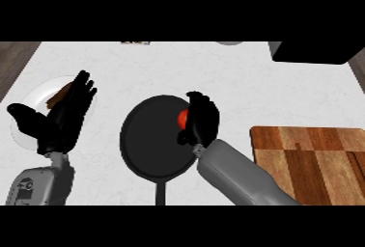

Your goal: Pick the tomato from the cutting board and place it in the pan

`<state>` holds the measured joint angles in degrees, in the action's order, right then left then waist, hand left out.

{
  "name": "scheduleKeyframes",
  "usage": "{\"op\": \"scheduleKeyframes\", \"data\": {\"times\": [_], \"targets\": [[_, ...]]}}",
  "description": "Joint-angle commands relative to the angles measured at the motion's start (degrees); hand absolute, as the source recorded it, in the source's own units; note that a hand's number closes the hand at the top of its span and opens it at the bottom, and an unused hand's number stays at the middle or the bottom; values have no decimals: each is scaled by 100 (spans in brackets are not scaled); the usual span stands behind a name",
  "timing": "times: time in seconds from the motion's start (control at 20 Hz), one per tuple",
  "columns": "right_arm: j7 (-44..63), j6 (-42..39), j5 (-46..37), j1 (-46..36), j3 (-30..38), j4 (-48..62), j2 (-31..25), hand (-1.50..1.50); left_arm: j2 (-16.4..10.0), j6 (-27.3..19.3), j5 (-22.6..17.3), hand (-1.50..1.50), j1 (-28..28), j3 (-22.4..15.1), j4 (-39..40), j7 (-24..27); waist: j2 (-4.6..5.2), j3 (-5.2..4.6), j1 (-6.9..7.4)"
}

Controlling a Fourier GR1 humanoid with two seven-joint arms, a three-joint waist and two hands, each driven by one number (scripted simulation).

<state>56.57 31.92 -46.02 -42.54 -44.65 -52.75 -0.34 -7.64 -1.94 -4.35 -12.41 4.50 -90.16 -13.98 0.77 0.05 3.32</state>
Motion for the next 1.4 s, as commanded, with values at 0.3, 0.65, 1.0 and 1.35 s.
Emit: {"op": "scheduleKeyframes", "data": {"times": [0.3, 0.65, 1.0, 1.35], "targets": [[-729, 2528, 407, 606, 301, -614, 33, -150, -193, 33, -84, 0, 154, 236, -101, -68, -57, 6, -232], [-1709, 2855, 1091, 2320, 217, -2913, -460, -150, -140, -138, -104, 0, 220, 346, -192, -165, -111, 5, -465], [-3167, 2996, 2285, 4143, -658, -5232, -1837, -150, -78, -67, 13, 0, 363, 156, -268, -53, -88, 8, -408], [-4499, 3259, 2637, 5352, -711, -5949, -2558, -150, -106, 150, -176, 0, 637, 318, -254, 238, -86, -3, -366]]}}
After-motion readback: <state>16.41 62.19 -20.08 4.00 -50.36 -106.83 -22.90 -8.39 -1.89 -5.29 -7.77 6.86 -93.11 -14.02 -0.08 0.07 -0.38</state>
